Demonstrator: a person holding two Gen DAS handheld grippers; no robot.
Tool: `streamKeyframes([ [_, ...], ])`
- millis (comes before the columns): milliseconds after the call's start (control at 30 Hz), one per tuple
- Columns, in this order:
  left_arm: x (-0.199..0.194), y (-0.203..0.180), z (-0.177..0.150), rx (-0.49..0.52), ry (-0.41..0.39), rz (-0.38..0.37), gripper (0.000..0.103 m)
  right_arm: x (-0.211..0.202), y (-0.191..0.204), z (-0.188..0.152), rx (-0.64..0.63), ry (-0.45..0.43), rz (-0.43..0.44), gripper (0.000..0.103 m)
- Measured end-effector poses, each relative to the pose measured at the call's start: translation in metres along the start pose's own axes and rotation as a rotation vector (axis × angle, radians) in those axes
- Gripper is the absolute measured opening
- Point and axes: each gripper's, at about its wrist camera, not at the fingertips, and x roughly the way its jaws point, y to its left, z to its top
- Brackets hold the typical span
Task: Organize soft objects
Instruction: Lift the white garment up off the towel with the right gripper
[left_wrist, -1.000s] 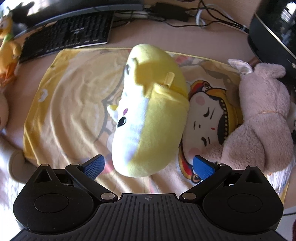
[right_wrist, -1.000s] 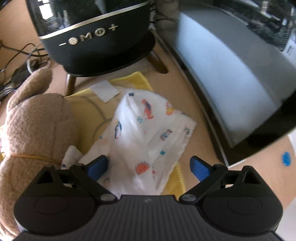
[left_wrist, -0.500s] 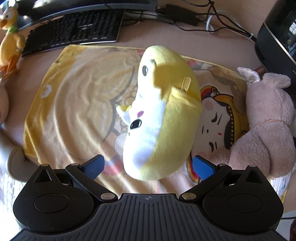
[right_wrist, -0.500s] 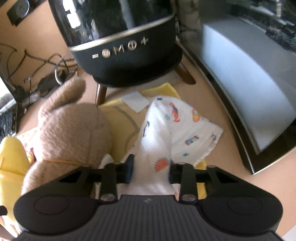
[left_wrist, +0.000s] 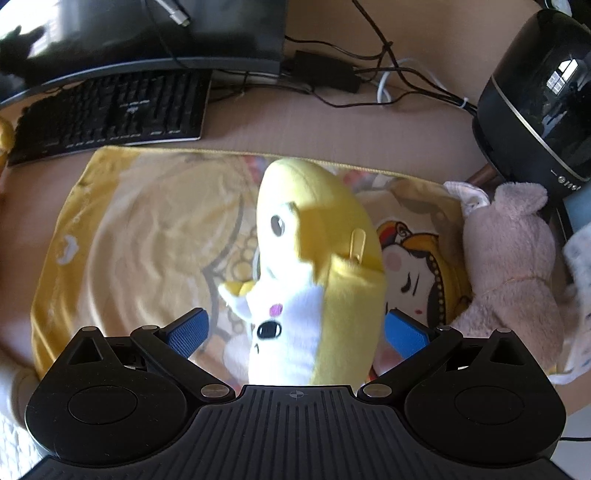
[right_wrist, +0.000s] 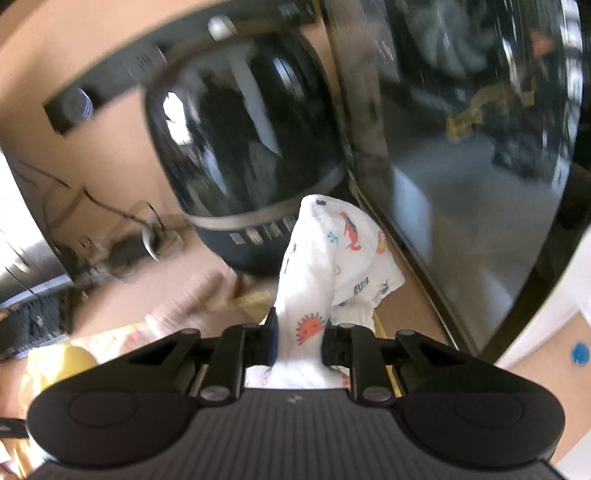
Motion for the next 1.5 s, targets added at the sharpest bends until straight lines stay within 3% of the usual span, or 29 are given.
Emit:
streamKeyframes([
  [233,0.032,-0.022,0.013,0.081,-0.004,0.064,0.103,-0.026,0.040,0.022,-0.045,-0.074,0.174,0.021],
  [433,0.058,-0.019,0.011,0.040,0.074,-0.033,0.103,-0.019,0.061,0.018,-0.087,-0.054,0.240,0.021],
  [700,0.058,-0.045,0.003,0.125,0.088,0.044,0.103,-0.008,0.063,0.001,-0.097,0.001,0.286,0.022],
  [933,0.079,-0.040,-0.008,0.145,0.139,0.124,0.103,-0.010,0.050,-0.004,-0.090,0.006,0.301,0.022],
  [1100,0.077,-0.024,-0.012,0.120,0.094,0.074,0.103,-0.007,0.036,-0.004,-0.059,0.015,0.284,0.022],
  [1300,0.066,-0.008,-0.013,0.141,0.078,0.011,0.091,-0.009,0.036,-0.006,-0.052,0.011,0.279,0.022],
  [1500,0.057,0.003,-0.010,0.241,0.082,0.013,0.089,-0.020,0.052,-0.004,-0.090,-0.016,0.286,0.021],
])
